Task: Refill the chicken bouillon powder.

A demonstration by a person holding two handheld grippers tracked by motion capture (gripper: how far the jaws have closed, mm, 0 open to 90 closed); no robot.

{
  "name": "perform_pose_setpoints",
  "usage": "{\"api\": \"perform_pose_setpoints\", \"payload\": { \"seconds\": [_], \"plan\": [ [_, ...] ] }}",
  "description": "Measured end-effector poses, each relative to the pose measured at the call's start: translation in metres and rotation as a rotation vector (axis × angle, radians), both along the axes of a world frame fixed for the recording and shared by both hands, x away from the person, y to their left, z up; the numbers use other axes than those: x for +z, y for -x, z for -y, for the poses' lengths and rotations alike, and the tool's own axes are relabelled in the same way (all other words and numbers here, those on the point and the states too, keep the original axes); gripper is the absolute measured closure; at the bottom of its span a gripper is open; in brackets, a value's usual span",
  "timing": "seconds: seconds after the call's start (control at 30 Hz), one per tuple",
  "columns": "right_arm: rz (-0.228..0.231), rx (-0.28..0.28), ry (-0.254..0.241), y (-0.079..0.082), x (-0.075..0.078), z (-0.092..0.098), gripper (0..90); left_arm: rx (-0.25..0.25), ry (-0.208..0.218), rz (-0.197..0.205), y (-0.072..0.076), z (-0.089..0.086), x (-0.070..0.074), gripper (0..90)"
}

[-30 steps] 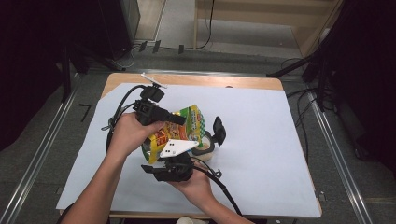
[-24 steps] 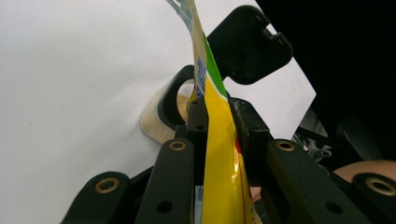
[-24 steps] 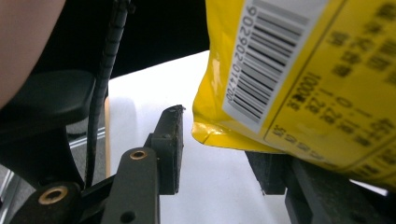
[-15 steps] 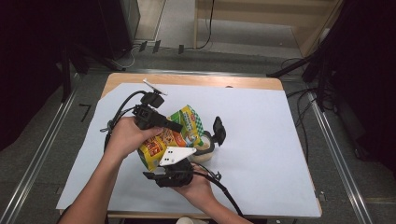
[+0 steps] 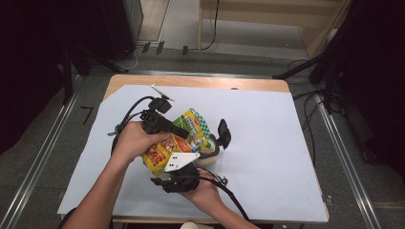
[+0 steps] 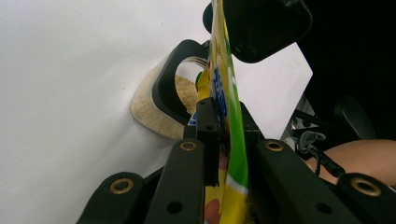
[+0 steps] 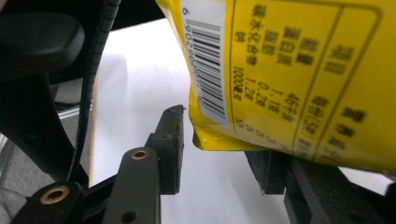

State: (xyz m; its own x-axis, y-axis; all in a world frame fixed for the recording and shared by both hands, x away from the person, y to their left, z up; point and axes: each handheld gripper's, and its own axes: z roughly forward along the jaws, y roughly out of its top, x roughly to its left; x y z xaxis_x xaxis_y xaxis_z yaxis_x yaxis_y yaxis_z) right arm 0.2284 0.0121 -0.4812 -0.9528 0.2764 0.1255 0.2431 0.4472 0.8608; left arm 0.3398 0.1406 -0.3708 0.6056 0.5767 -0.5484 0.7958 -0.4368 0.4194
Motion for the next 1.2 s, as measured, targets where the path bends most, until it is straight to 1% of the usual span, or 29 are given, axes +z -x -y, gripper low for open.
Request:
{"api": "perform_pose_setpoints", "payload": {
  "seconds": [0.03,0.07,0.1,0.13,0.23,0.27,0.33,0.43,0.5,0.6,0.67,0.7,0.77,0.8,0.87,0.9,0.97,1.0,1.03,1.07,1.13,1.17,1.2],
  "plan": [
    [-0.002,0.002,0.008,0.000,-0.001,0.000,60.3,-0.012,0.004,0.001,-0.001,-0.002,0.000,86.9],
    [-0.002,0.002,0.008,0.000,-0.001,0.000,60.3,-0.012,0.004,0.001,-0.001,-0.002,0.000,88.3],
    [-0.003,0.002,0.012,-0.001,-0.002,0.000,60.2,-0.026,0.006,0.010,-0.001,-0.005,0.000,88.3],
    [-0.014,-0.004,0.012,-0.001,-0.004,0.000,59.6,-0.039,0.010,0.009,-0.001,-0.009,-0.001,90.0],
    [-0.024,-0.012,0.019,-0.001,-0.007,0.001,58.2,-0.053,0.027,-0.001,-0.002,-0.015,-0.002,90.0],
    [-0.024,-0.014,0.022,-0.001,-0.007,0.002,58.1,-0.047,0.032,-0.004,-0.002,-0.017,-0.001,90.0],
    [-0.027,-0.022,0.027,-0.002,-0.007,0.003,58.0,-0.059,0.043,-0.005,-0.002,-0.021,0.000,90.0],
    [-0.024,-0.035,0.020,-0.004,-0.006,0.005,57.6,-0.069,0.062,-0.007,0.000,-0.027,0.002,90.0],
    [-0.033,-0.041,0.015,-0.004,-0.005,0.007,57.4,-0.078,0.070,-0.010,0.000,-0.032,0.003,90.0],
    [-0.029,-0.057,0.003,-0.007,-0.004,0.009,57.2,-0.078,0.082,0.001,-0.001,-0.036,0.003,90.0],
    [-0.026,-0.067,-0.001,-0.008,-0.003,0.010,56.9,-0.081,0.100,0.005,-0.001,-0.039,0.003,90.0],
    [-0.034,-0.069,0.000,-0.009,-0.003,0.010,57.0,-0.088,0.108,0.007,-0.002,-0.041,0.004,90.0],
    [-0.026,-0.077,-0.001,-0.010,-0.003,0.011,56.9,-0.093,0.123,0.010,-0.002,-0.044,0.005,90.0],
    [-0.032,-0.080,0.000,-0.010,-0.002,0.012,56.9,-0.092,0.129,0.011,-0.002,-0.046,0.005,90.0],
    [-0.026,-0.093,0.000,-0.010,-0.002,0.012,56.9,-0.085,0.141,0.010,-0.002,-0.049,0.006,90.0],
    [-0.032,-0.099,-0.001,-0.010,-0.002,0.012,57.0,-0.083,0.146,0.009,-0.003,-0.051,0.006,90.0],
    [-0.024,-0.118,-0.001,-0.012,-0.001,0.014,57.0,-0.075,0.160,0.014,-0.003,-0.056,0.007,90.0],
    [-0.024,-0.129,-0.003,-0.012,0.000,0.014,57.1,-0.075,0.160,0.014,-0.003,-0.056,0.007,90.0],
    [-0.026,-0.137,-0.008,-0.013,0.001,0.016,57.2,-0.061,0.175,0.018,-0.004,-0.061,0.009,90.0],
    [-0.033,-0.142,-0.013,-0.014,0.002,0.017,57.2,-0.061,0.175,0.018,-0.004,-0.061,0.009,90.0],
    [-0.047,-0.153,-0.033,-0.015,0.005,0.020,57.3,-0.040,0.189,0.036,-0.004,-0.069,0.013,90.0],
    [-0.048,-0.159,-0.038,-0.016,0.006,0.021,57.4,-0.029,0.189,0.042,-0.004,-0.072,0.014,90.0],
    [-0.050,-0.161,-0.046,-0.017,0.008,0.023,57.4,-0.014,0.182,0.057,-0.004,-0.075,0.015,90.0]
  ]
}}
